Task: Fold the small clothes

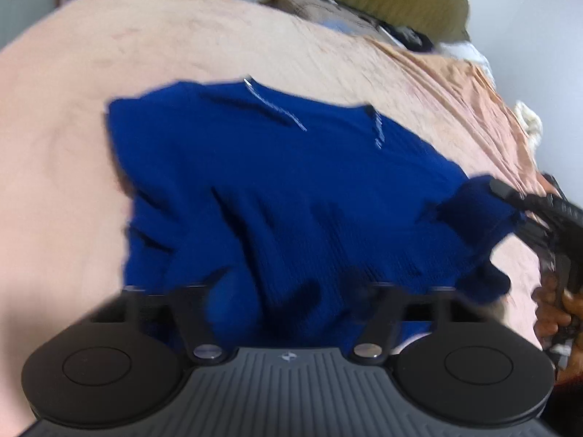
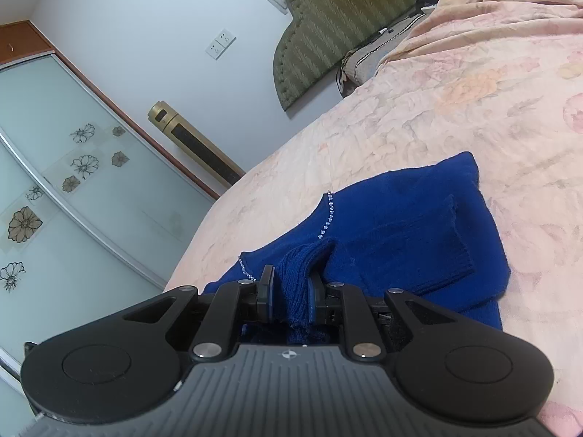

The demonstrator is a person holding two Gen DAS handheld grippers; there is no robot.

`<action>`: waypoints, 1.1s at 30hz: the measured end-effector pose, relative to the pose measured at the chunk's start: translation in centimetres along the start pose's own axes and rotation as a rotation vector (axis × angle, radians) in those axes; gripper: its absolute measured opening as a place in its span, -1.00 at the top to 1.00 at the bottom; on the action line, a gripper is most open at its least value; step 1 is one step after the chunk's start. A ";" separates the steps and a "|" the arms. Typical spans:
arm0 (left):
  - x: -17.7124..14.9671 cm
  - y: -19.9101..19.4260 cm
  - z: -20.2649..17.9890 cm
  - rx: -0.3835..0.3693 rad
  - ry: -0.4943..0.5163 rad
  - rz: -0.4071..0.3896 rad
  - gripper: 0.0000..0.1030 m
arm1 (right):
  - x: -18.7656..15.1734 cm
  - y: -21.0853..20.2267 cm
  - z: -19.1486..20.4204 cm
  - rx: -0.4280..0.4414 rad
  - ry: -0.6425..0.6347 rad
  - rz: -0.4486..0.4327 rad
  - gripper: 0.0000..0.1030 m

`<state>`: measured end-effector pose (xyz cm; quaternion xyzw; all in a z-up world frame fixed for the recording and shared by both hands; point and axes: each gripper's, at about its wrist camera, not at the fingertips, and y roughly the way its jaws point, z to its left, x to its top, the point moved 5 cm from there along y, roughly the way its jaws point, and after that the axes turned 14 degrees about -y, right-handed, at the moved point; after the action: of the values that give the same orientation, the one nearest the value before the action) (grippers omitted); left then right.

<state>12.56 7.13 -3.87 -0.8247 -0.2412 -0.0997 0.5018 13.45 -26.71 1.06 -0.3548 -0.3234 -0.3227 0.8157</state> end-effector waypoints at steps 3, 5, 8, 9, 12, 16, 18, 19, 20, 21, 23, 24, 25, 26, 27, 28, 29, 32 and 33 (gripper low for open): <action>-0.6 0.4 0.0 0.019 0.005 0.017 0.90 | 0.0 -0.4 0.0 -0.005 0.002 -0.005 0.59; -0.8 -0.7 -0.3 0.021 0.032 -0.028 0.92 | 0.0 -0.8 -0.1 -0.010 0.004 -0.013 0.59; -0.4 -3.1 -1.2 -0.010 0.059 -0.101 0.92 | 0.2 -1.4 -0.2 -0.017 0.013 -0.035 0.59; 0.0 -3.9 -1.4 -0.019 0.066 -0.131 0.92 | 0.3 -1.6 -0.3 -0.016 0.018 -0.043 0.59; 1.8 -5.5 -2.0 -0.022 0.070 -0.208 0.92 | 0.8 -1.8 -0.4 -0.011 0.025 -0.068 0.59; 4.9 -5.3 -3.1 0.015 0.070 -0.286 0.92 | 1.7 -0.9 -0.5 -0.010 0.032 -0.080 0.59; 6.5 -4.8 -3.3 0.040 0.069 -0.318 0.92 | 2.2 -0.3 -0.5 -0.010 0.032 -0.084 0.59; 7.3 -4.2 -3.5 0.049 0.065 -0.326 0.92 | 2.4 0.1 -0.6 -0.011 0.036 -0.085 0.59; 7.9 -3.7 -3.4 0.059 0.060 -0.335 0.92 | 2.6 0.5 -0.8 -0.013 0.043 -0.085 0.59; 8.6 -3.2 -3.5 0.077 0.057 -0.347 0.92 | 2.8 0.9 -1.0 -0.014 0.050 -0.084 0.59; 10.0 -2.2 -3.4 0.117 0.052 -0.367 0.92 | 3.2 1.9 -1.6 -0.020 0.066 -0.081 0.59; 10.6 -1.5 -3.4 0.132 0.048 -0.368 0.92 | 3.3 2.4 -1.9 -0.023 0.071 -0.075 0.59; 11.0 -0.9 -3.2 0.146 0.035 -0.369 0.92 | 3.4 3.1 -2.2 -0.025 0.080 -0.065 0.58; 11.5 -0.1 -3.0 0.169 0.025 -0.372 0.92 | 3.4 3.7 -2.5 -0.026 0.088 -0.053 0.54; 11.8 0.6 -2.7 0.193 0.025 -0.374 0.92 | 3.4 4.3 -2.9 -0.029 0.100 -0.041 0.45; 12.2 1.5 -2.4 0.229 0.022 -0.374 0.92 | 3.3 4.8 -3.5 -0.043 0.115 -0.032 0.20; 12.4 2.2 -2.0 0.260 0.013 -0.370 0.92 | 3.3 5.2 -4.0 -0.063 0.128 -0.027 0.05; 12.8 3.8 -0.9 0.292 -0.019 -0.347 0.92 | 3.6 4.8 -5.8 -0.162 0.137 -0.065 -0.15; 12.8 4.1 -0.6 0.295 -0.027 -0.341 0.92 | 3.8 4.3 -6.1 -0.192 0.132 -0.082 -0.15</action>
<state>25.69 8.84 -1.54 -0.6908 -0.3956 -0.1358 0.5898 20.74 -30.28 -1.00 -0.3957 -0.2509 -0.4078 0.7837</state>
